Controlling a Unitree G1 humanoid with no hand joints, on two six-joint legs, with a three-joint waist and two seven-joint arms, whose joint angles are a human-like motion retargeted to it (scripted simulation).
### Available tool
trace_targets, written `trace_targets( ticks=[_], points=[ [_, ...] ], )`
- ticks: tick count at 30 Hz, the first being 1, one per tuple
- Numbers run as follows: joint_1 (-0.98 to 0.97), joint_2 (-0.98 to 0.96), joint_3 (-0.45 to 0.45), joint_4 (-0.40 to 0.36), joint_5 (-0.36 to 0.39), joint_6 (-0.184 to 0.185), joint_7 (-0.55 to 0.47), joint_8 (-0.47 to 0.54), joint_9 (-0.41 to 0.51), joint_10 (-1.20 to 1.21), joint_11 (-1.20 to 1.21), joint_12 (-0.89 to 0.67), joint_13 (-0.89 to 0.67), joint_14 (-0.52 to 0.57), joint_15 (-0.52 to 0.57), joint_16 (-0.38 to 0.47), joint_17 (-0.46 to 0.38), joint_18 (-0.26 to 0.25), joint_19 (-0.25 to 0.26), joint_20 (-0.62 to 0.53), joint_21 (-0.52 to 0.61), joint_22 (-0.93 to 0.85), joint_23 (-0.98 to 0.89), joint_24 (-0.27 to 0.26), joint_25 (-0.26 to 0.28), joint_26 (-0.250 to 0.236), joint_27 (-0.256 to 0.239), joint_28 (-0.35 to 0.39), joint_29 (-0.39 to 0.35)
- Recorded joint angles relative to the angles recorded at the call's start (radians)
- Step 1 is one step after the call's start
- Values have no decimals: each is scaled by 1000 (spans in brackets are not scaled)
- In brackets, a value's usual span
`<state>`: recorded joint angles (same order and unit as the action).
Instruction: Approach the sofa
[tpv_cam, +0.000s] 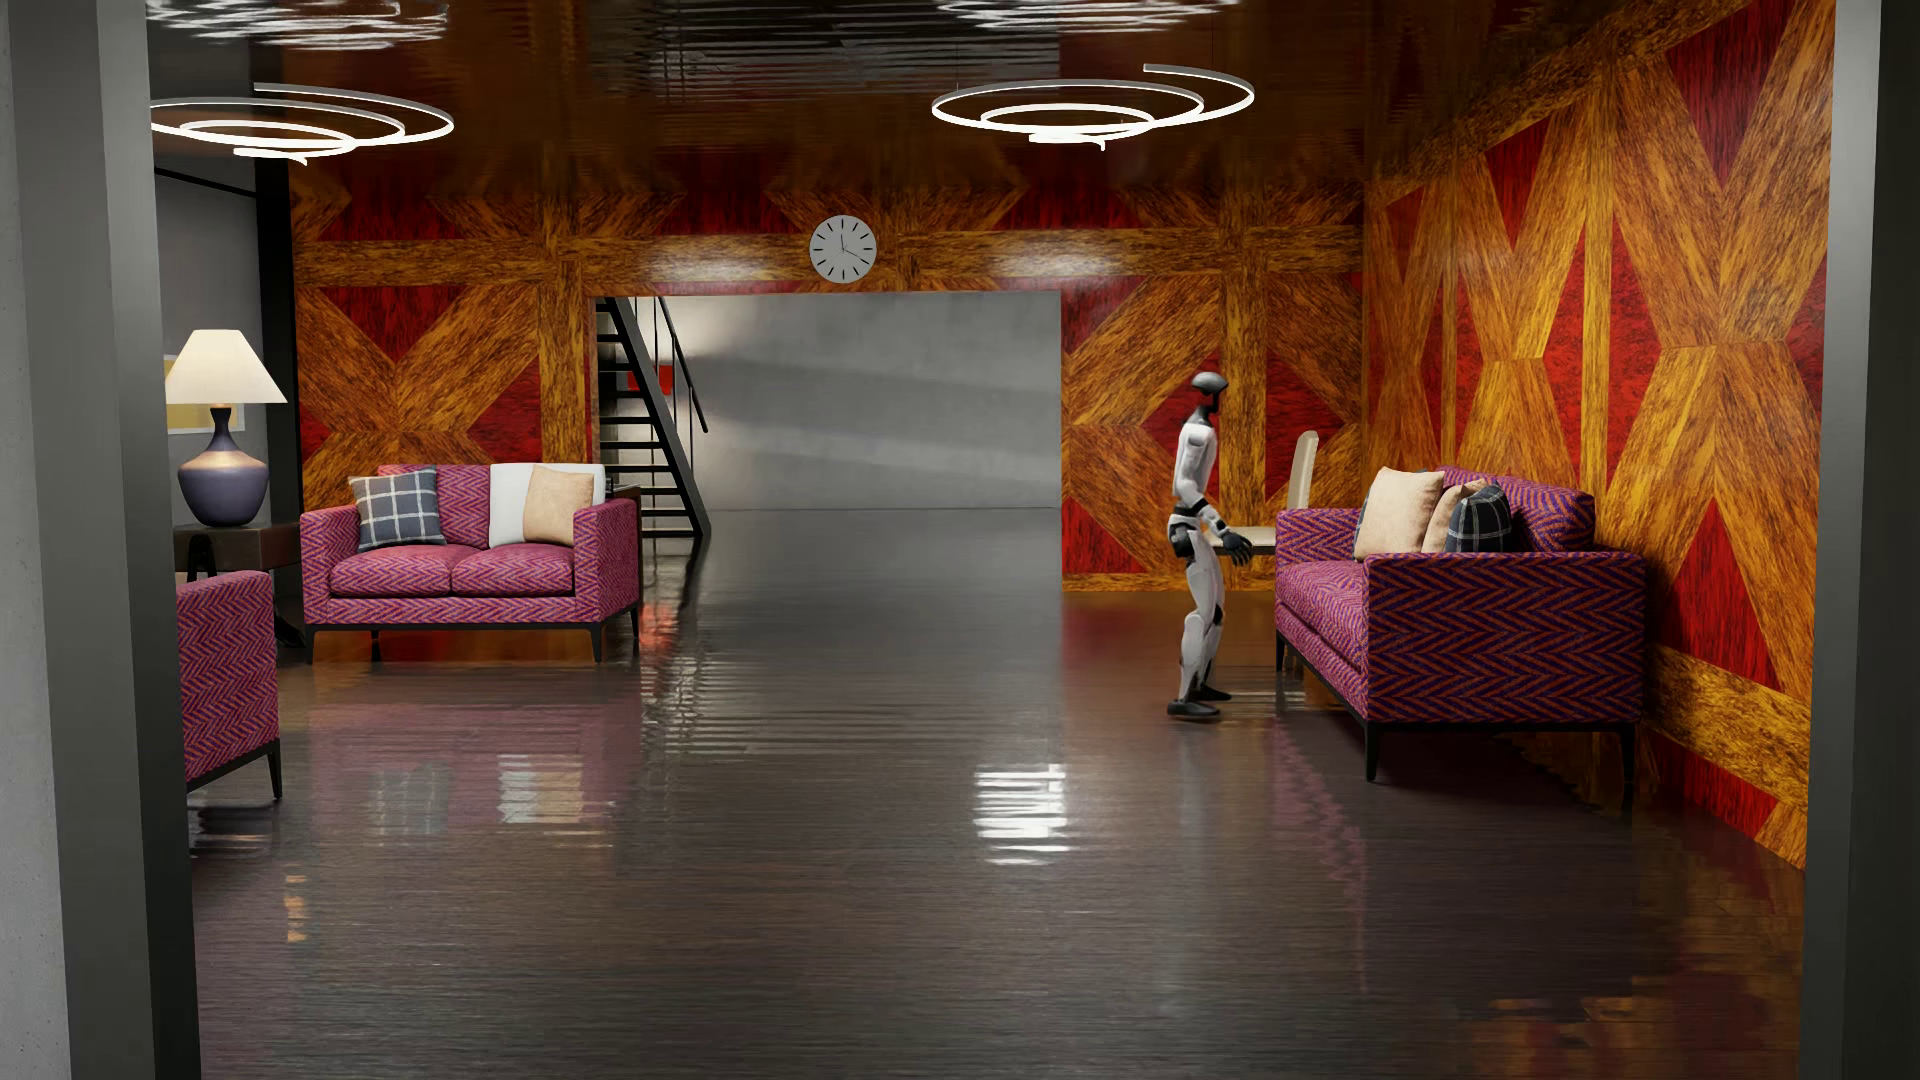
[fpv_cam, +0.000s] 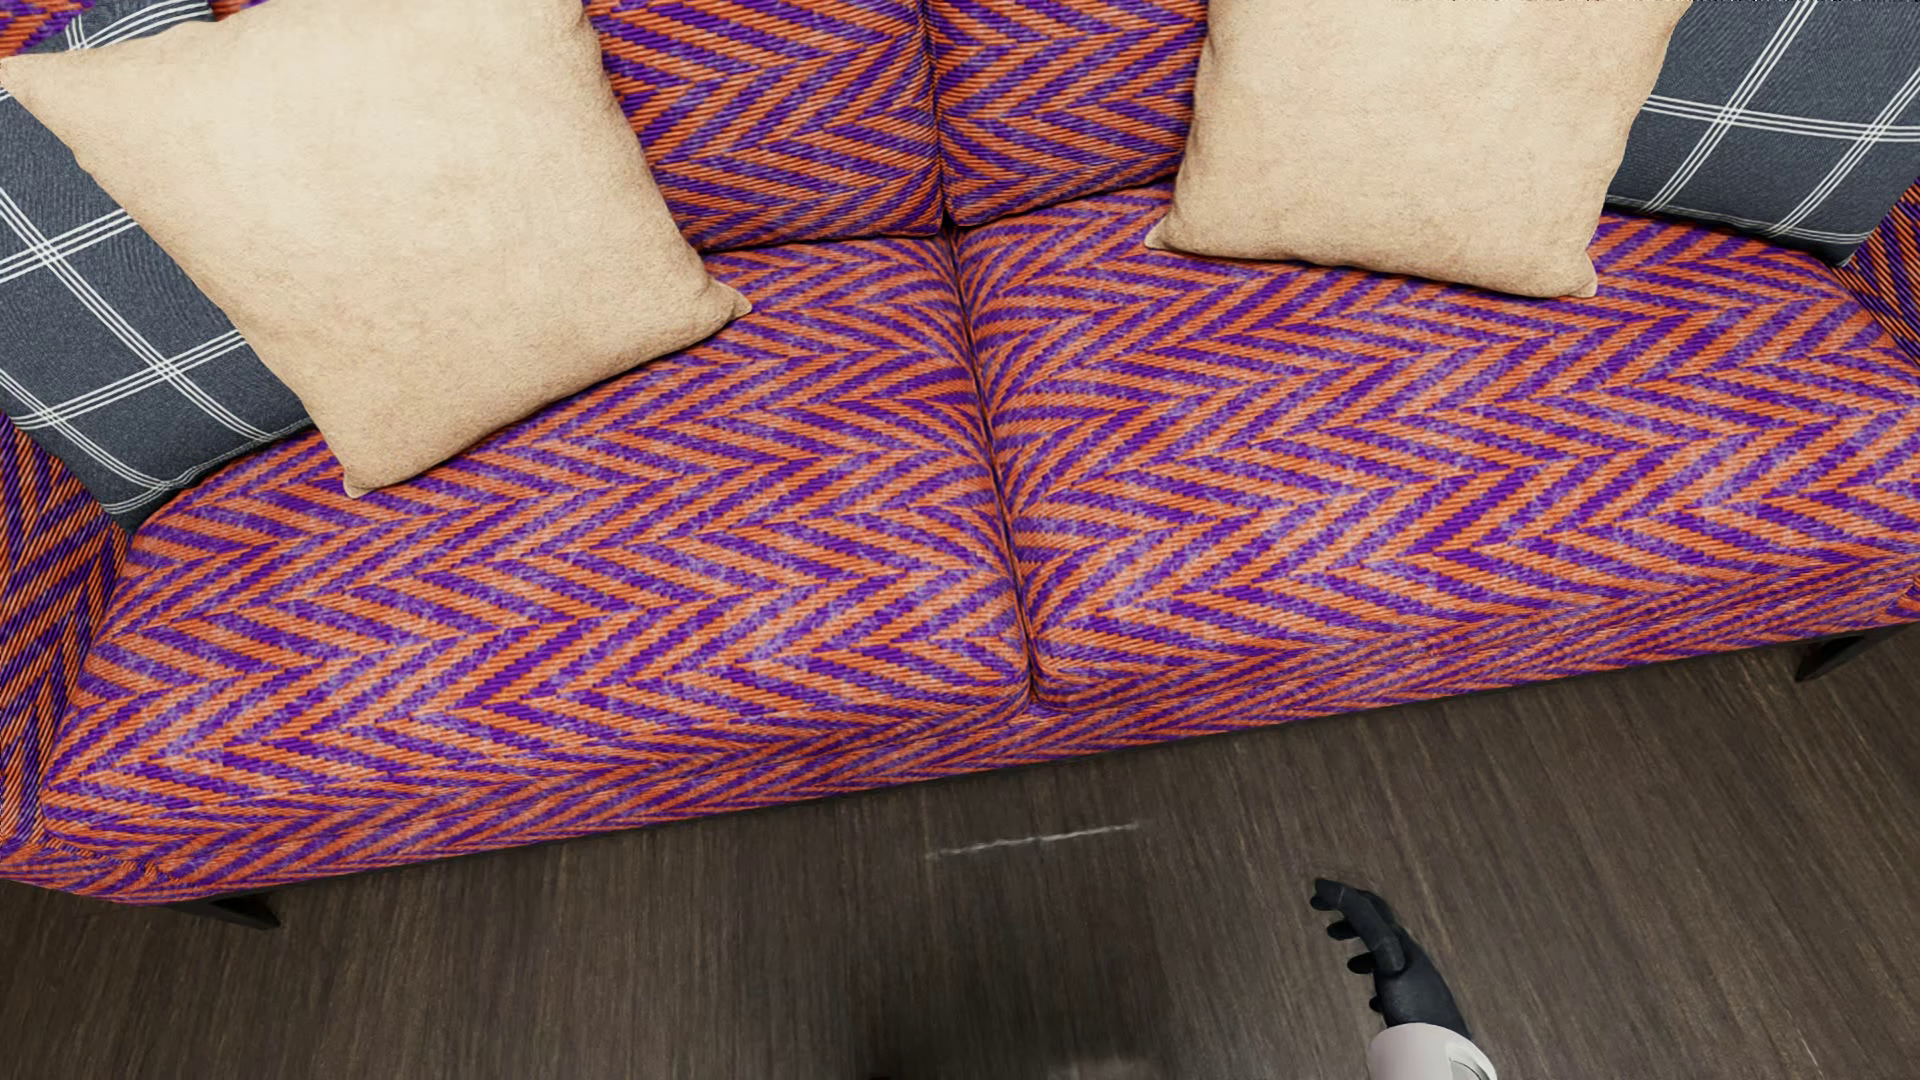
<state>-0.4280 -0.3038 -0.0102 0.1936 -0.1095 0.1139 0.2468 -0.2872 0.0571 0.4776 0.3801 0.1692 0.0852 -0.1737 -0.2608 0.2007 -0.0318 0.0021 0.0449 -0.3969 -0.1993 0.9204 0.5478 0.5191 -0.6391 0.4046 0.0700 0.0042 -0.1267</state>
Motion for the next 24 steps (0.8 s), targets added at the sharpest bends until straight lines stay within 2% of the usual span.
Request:
trace_targets(
  ticks=[3, 4, 6, 8, 9, 10, 11, 12, 14, 16, 18, 20, 23, 24],
  points=[
    [23, -38, -2, -44, -60, -26, 23, 26, 1, -6, 107, -112, 35, -26, -35, -4, -11, 16, 28, -98, 1, -18, 82, 60, -17, -5, 70, -54, 20],
    [30, -63, -4, -62, -88, -37, 28, 39, 3, -3, 170, -154, 48, -36, -43, -11, -23, 21, 40, -112, 7, -30, 124, 72, -32, -7, 97, -42, 48],
    [40, -148, -12, -89, -133, -59, 35, 89, 8, 8, 342, -238, 62, -55, 3, -39, -28, 29, 70, -105, 14, -54, 195, 72, -63, -13, 183, 13, 98],
    [48, -238, -20, -103, -150, -80, 45, 165, 11, 22, 496, -318, 99, -74, 75, -47, -29, 31, 111, -121, -1, -78, 251, 83, -67, -39, 220, 51, 116],
    [51, -263, -25, -109, -151, -92, 47, 196, 10, 24, 533, -351, 117, -79, 51, -45, -25, 29, 126, -128, -13, -99, 267, 88, -59, -59, 225, 60, 119],
    [54, -268, -29, -113, -128, -103, 47, 241, 8, 24, 517, -379, 138, -82, -6, -40, -21, 26, 144, -131, -15, -118, 275, 90, -60, -74, 222, 70, 126],
    [59, -250, -31, -114, -95, -112, 44, 285, 3, 19, 447, -402, 161, -83, -45, -32, -15, 22, 183, -134, -14, -133, 278, 92, -63, -86, 216, 76, 134],
    [69, -216, -33, -110, -60, -120, 40, 321, -4, 2, 335, -418, 180, -79, -47, -22, -4, 17, 166, -134, -15, -145, 275, 93, -63, -94, 207, 83, 139],
    [90, -132, -31, -104, -56, -136, 43, 265, -19, -26, 193, -427, 207, -72, -93, -6, 6, 6, 85, -128, -14, -164, 268, 84, -61, -107, 194, 87, 159],
    [113, -79, -29, -79, -28, -144, 50, 250, -30, -45, 103, -408, 195, -66, -63, 5, 5, -6, 60, -97, 0, -163, 273, 70, -77, -89, 197, 103, 170],
    [127, -51, -26, -44, 6, -143, 65, 256, -36, -39, 61, -359, 161, -72, -43, -7, -15, -18, 58, -49, 14, -143, 261, 40, -100, -59, 200, 120, 182],
    [143, -17, -22, -12, 37, -138, 69, 253, -42, -36, 21, -319, 138, -77, -34, -23, -29, -31, 51, -49, -1, -94, 199, 22, -93, -46, 173, 107, 146],
    [177, 38, -21, 19, 70, -129, 68, 246, -51, -50, -35, -260, 107, -75, -23, -32, -10, -49, 37, -158, -50, -2, 107, 57, -23, -25, 131, 17, 30],
    [187, 51, -21, 24, 77, -126, 66, 242, -54, -60, -49, -241, 108, -72, -20, -38, -11, -54, 33, -197, -56, 27, 82, 69, 0, -27, 116, -13, 21]
  ],
)
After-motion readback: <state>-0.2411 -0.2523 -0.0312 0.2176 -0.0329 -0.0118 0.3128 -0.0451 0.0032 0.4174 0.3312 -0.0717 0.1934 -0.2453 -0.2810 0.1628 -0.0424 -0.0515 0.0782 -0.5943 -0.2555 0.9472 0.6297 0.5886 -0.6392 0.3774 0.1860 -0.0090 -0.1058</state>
